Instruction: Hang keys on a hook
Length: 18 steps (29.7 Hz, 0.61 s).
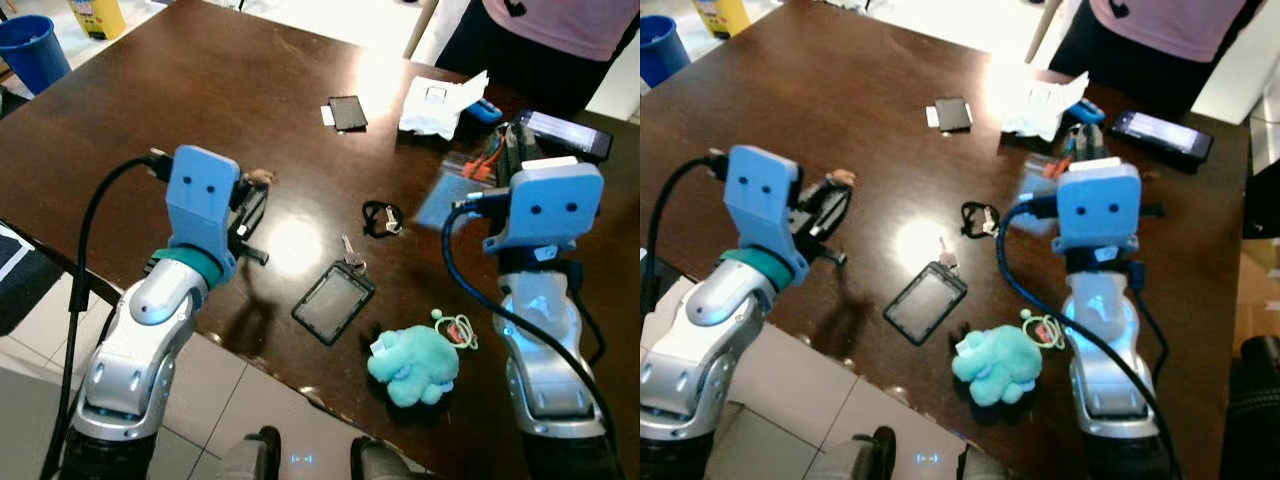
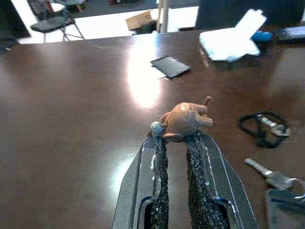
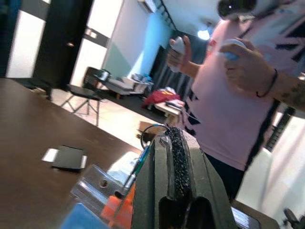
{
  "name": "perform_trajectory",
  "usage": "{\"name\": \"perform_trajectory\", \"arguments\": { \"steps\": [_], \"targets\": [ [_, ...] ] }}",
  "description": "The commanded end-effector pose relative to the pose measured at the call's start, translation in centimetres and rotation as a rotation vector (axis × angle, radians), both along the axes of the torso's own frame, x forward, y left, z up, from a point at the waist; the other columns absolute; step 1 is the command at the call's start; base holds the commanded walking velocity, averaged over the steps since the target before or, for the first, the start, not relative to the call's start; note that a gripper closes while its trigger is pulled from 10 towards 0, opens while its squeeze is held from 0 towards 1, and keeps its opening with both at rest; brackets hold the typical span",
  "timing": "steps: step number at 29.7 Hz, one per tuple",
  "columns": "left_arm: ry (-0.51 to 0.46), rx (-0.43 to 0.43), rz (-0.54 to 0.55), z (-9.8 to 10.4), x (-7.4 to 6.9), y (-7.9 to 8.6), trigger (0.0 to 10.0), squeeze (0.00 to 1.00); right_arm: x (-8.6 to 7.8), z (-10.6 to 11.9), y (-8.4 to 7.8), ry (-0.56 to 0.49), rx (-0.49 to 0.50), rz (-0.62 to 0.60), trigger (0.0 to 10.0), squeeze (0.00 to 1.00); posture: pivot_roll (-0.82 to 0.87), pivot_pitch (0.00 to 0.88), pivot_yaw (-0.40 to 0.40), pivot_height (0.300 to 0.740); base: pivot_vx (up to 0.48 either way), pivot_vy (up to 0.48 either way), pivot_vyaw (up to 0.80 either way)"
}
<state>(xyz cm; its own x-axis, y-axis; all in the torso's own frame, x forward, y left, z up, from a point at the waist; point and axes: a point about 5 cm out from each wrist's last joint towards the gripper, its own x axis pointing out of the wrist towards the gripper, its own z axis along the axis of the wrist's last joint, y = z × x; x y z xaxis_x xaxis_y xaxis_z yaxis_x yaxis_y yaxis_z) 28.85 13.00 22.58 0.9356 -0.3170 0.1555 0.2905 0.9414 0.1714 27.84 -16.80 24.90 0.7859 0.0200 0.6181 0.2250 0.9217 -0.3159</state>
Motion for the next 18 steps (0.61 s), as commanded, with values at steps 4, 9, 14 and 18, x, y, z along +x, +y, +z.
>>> {"name": "perform_trajectory", "arguments": {
  "steps": [4, 9, 14, 18],
  "targets": [
    [-0.132, 0.015, 0.091, 1.1, -0.1, 0.5, 10.0, 0.0, -0.2, 0.6, 0.2, -0.048, -0.021, -0.001, 10.0, 0.0, 0.0, 0.088, 0.093, 0.74, 0.0, 0.0, 0.0],
    [-0.236, -0.009, 0.235, 2.1, 0.3, 1.1, 10.0, 0.0, 0.0, 0.7, 0.3, -0.056, -0.017, -0.005, 10.0, 0.0, 0.0, 0.088, 0.093, 0.74, 0.0, 0.0, 0.0],
    [-0.4, 0.005, 0.383, 4.3, -0.2, 2.1, 10.0, 0.0, -0.1, 0.2, 0.5, -0.036, -0.011, 0.004, 10.0, 0.0, 0.0, 0.1, 0.096, 0.74, 0.0, 0.0, 0.0],
    [-0.44, 0.067, 0.407, 4.6, -0.3, 2.0, 10.0, 0.0, -0.1, 0.2, 0.5, -0.034, -0.01, 0.003, 10.0, 0.0, 0.0, 0.107, 0.099, 0.74, 0.0, 0.0, 0.0]
  ]
}}
